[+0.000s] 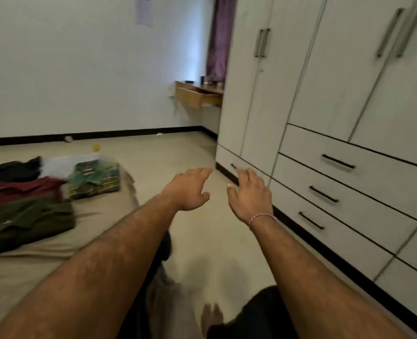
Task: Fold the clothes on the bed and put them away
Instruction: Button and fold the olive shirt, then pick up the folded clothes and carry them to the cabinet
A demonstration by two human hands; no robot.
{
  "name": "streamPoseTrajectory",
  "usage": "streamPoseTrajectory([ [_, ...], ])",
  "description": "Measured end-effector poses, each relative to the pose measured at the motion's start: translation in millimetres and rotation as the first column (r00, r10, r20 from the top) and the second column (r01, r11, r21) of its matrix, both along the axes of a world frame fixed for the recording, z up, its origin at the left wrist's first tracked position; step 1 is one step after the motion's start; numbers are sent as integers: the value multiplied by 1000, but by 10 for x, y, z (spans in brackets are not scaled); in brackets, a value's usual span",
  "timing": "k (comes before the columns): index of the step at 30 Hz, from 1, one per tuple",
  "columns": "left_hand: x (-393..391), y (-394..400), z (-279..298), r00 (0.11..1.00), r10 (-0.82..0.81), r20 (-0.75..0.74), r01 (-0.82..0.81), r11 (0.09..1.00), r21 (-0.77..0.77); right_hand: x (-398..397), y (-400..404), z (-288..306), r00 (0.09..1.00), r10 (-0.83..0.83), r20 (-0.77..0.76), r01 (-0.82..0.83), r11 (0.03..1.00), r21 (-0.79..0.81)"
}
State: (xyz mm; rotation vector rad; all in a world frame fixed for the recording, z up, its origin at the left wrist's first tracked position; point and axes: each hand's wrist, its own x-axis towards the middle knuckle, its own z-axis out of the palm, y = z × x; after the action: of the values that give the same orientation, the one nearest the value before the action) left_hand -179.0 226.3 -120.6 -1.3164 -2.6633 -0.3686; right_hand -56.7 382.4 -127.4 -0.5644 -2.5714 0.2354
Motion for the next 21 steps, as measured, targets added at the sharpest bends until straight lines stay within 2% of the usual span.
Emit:
streamPoseTrajectory([
  [6, 258, 1506, -164, 970, -241, 38, 243, 967, -74, 533, 1247, -206, 969, -235, 77, 238, 971, -30],
  [10, 281, 2466, -430, 911, -412, 2, 408, 901, -149, 420, 2319, -412, 925, -362, 114, 373, 921, -109],
  [12, 160, 2823, -445, 897, -441, -16, 435, 890, -137, 270, 2765, -456, 917, -382, 114, 393, 914, -100],
  [16, -514, 4286, -546, 894, -443, 61, 447, 891, -83, -273, 4293, -722, 871, -463, 163, 479, 874, -77],
  [21, -1274, 5857, -549, 856, -503, 117, 515, 849, -115, -879, 5829, -836, 834, -509, 214, 518, 855, 18],
])
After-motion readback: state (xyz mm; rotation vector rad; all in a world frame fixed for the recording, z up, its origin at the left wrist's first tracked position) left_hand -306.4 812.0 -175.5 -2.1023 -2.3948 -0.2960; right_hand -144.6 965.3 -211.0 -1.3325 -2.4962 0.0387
